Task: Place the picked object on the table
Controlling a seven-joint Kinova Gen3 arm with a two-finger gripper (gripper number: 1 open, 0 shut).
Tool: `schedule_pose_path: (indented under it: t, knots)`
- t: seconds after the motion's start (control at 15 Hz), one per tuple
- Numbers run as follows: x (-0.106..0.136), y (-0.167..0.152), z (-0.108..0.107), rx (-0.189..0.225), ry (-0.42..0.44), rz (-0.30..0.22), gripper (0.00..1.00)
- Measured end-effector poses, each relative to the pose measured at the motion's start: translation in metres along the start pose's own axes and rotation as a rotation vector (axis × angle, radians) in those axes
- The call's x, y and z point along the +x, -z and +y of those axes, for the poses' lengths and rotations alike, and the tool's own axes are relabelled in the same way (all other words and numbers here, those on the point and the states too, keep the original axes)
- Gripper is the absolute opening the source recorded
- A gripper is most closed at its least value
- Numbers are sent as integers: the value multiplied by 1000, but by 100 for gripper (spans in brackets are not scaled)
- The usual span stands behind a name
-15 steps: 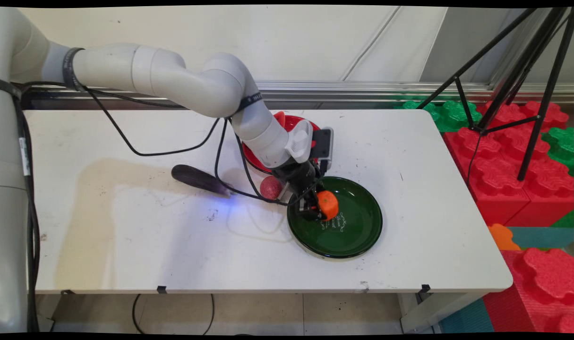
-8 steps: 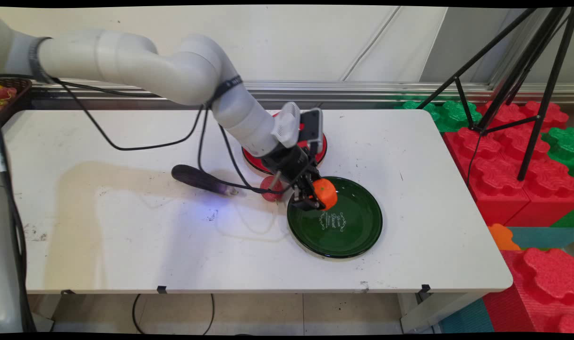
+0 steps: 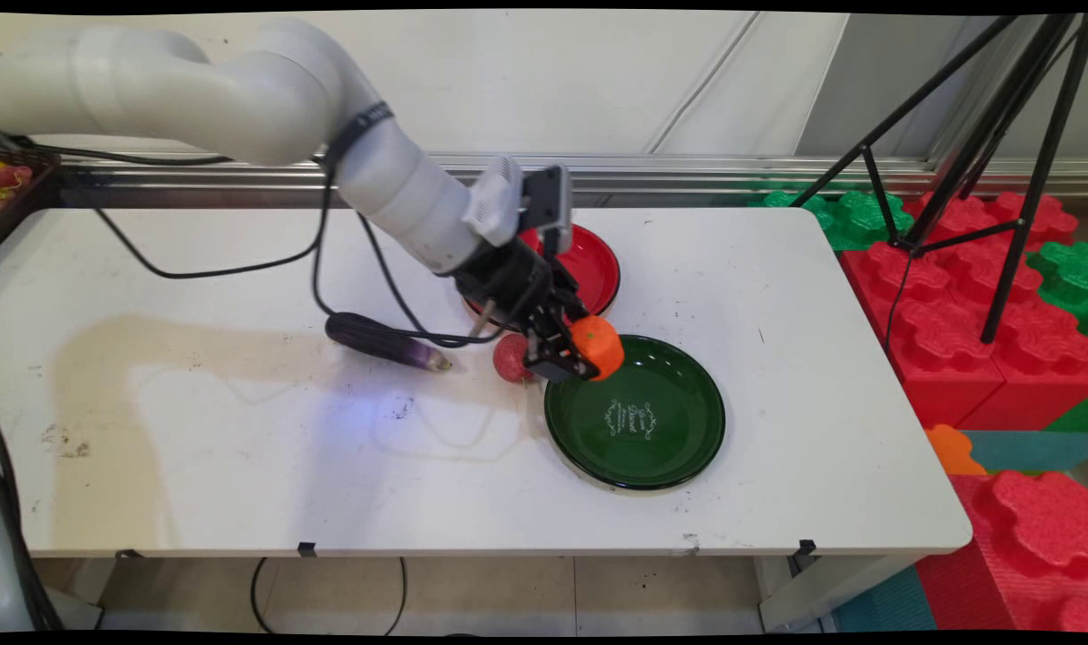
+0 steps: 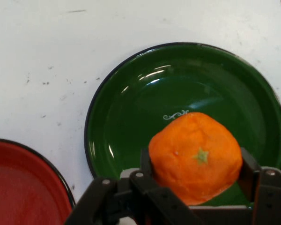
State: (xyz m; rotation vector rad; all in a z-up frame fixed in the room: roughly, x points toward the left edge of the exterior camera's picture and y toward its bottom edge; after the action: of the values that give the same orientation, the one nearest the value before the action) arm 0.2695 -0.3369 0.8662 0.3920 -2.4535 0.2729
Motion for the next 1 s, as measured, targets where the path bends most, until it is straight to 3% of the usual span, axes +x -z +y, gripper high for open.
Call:
schedule_pose_path:
  t: [0.47,0.8,1.0]
  knots:
    - [-23,68,17,2,44,30,0]
    - [-43,98,25,2,57,14,0]
    - [-64,120,28,4,59,-20,0]
